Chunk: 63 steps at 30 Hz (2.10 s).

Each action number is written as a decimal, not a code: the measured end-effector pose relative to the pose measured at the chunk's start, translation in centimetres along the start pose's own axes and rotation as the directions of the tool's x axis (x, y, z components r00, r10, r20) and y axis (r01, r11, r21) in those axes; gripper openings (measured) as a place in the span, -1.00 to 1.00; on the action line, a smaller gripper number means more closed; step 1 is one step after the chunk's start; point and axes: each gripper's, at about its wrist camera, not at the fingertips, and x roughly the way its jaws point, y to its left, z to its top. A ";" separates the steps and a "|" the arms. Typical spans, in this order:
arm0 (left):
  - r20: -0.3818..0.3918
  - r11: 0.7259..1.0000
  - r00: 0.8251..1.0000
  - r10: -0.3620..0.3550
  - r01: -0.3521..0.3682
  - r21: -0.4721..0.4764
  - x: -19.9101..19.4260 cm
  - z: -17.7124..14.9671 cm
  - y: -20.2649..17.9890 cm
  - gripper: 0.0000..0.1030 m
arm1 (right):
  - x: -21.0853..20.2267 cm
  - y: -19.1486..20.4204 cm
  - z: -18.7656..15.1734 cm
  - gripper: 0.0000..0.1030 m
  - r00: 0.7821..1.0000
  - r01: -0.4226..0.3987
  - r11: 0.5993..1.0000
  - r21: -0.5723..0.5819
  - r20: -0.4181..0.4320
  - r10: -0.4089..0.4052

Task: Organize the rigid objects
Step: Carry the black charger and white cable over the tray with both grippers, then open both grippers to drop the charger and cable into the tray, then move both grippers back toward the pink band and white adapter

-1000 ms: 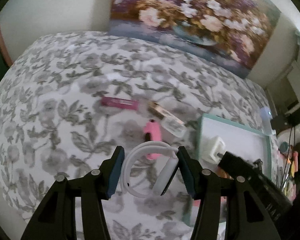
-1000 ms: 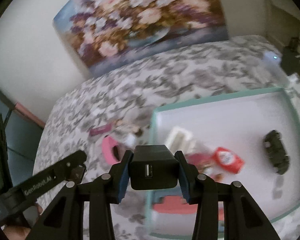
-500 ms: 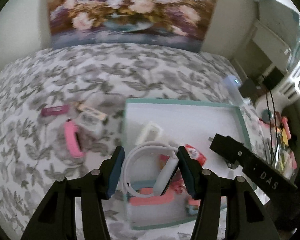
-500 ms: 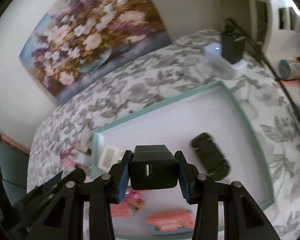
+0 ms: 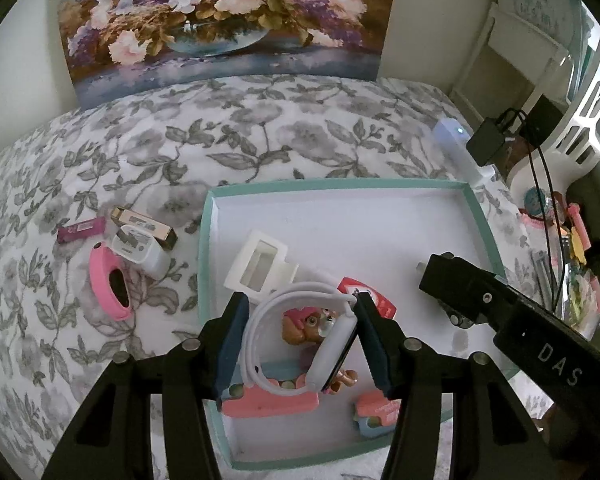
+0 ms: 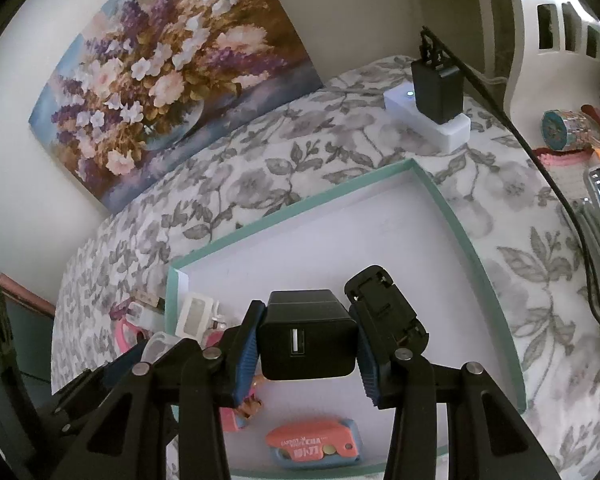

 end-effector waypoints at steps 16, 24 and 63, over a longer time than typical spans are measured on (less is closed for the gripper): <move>-0.016 1.000 1.000 0.013 -0.014 -0.013 0.4 -0.1 0.1 0.09 | 0.6 0.1 -0.3 -0.11 1.000 -0.001 1.000 -0.015 -0.029 0.001; -0.014 0.999 1.000 0.016 -0.016 -0.036 0.3 0.0 0.7 0.21 | 0.2 0.2 -0.3 -0.07 1.000 0.009 1.000 -0.021 -0.016 -0.009; -0.022 0.948 0.971 0.238 -0.237 -0.213 -0.4 0.4 8.5 0.76 | 2.3 2.1 -1.1 1.00 0.989 0.135 0.981 -0.139 -0.037 -0.141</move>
